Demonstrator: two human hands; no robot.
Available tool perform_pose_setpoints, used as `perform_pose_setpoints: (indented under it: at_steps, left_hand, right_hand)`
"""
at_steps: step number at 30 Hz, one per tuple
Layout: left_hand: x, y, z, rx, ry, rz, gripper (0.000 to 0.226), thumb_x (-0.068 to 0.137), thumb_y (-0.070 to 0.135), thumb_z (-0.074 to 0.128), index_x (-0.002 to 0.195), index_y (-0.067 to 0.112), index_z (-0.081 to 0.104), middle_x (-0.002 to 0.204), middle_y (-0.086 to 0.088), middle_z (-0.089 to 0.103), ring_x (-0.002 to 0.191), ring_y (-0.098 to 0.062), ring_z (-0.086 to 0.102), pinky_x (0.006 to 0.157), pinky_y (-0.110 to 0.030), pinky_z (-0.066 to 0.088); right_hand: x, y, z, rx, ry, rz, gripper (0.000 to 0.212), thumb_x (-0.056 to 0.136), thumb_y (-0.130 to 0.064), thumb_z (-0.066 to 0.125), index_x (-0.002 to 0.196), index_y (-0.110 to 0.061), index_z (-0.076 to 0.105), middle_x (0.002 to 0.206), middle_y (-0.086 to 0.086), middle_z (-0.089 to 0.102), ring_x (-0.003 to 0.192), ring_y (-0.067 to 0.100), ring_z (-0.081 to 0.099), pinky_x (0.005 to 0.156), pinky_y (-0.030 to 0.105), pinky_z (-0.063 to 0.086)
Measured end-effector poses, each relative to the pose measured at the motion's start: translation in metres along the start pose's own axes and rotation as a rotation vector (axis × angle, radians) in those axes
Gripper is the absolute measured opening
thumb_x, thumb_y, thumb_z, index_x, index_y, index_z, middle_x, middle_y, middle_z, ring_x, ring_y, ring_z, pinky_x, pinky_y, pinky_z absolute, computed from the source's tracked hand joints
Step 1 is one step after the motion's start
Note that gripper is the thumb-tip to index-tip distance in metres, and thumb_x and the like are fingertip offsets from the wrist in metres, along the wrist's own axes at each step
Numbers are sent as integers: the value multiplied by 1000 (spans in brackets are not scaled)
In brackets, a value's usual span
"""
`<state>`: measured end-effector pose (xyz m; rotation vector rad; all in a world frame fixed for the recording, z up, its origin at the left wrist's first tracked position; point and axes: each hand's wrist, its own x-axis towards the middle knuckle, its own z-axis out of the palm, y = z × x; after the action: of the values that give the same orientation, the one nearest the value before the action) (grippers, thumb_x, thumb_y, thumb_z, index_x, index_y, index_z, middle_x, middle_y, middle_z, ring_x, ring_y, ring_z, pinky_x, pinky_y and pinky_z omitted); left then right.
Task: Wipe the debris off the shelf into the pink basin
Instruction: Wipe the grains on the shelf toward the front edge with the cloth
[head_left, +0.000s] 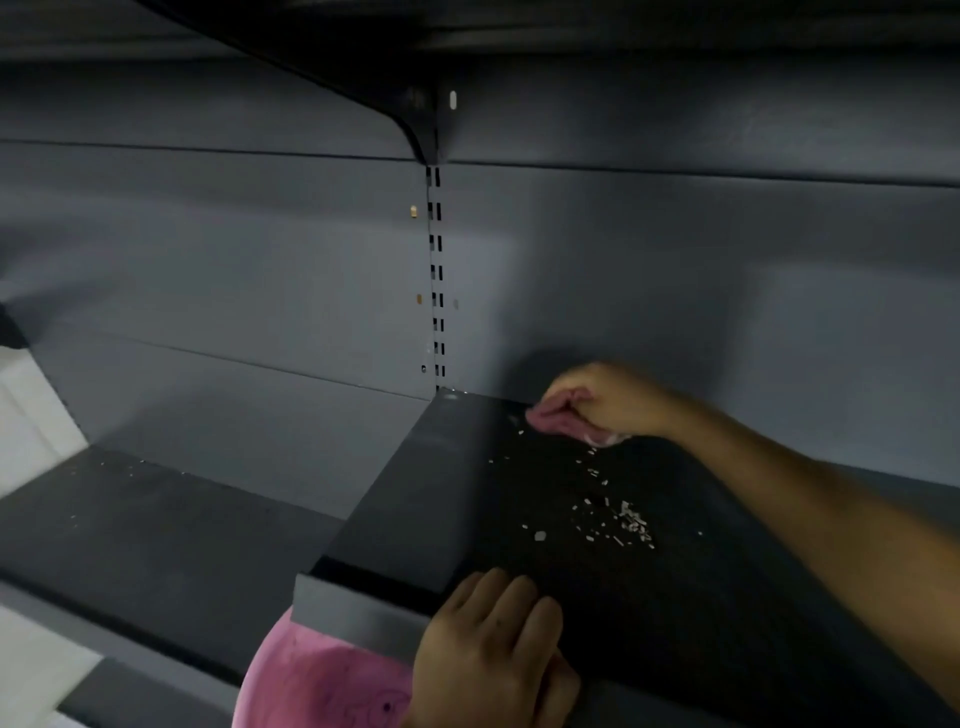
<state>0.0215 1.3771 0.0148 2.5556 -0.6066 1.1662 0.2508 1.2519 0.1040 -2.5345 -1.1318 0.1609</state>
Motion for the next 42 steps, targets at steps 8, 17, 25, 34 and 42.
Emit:
perform_pose_setpoints:
  at_steps: [8, 17, 25, 34, 42]
  left_hand:
    - [-2, -1, 3, -24, -7, 7, 12, 66, 16, 53, 56, 12, 48, 56, -4, 39, 51, -20, 35, 50, -28, 32]
    - [-4, -4, 4, -35, -8, 22, 13, 74, 22, 51, 66, 17, 42, 60, -1, 42, 56, -15, 34, 53, -26, 32]
    - [-5, -3, 4, -26, -25, 0, 14, 69, 20, 52, 58, 13, 49, 58, -3, 43, 52, -21, 38, 50, -31, 37]
    - [-5, -3, 4, -30, 2, 30, 13, 68, 18, 51, 58, 11, 48, 57, -4, 42, 52, -22, 37, 49, -32, 36]
    - [-7, -3, 3, -32, -31, 8, 12, 69, 21, 52, 61, 14, 47, 60, -2, 43, 55, -19, 36, 51, -30, 34]
  right_hand:
    - [14, -5, 23, 44, 195, 44, 20, 91, -10, 49, 85, -15, 67, 97, -1, 73, 82, 1, 66, 76, 18, 51]
    - [3, -17, 29, -91, -148, -1, 29, 88, -5, 46, 97, -24, 66, 98, -7, 64, 87, 13, 60, 77, 30, 49]
    - [-73, -4, -23, 355, 90, 204, 28, 90, -1, 46, 108, -15, 63, 56, -13, 65, 38, -8, 53, 36, 5, 35]
    - [-82, 21, 26, 294, 176, 477, 26, 87, -3, 35, 88, -6, 61, 60, 15, 62, 48, 20, 50, 44, 26, 44]
    - [-69, -18, 32, 378, -34, 249, 36, 92, -9, 45, 105, -36, 65, 97, -2, 71, 84, 15, 69, 76, 38, 56]
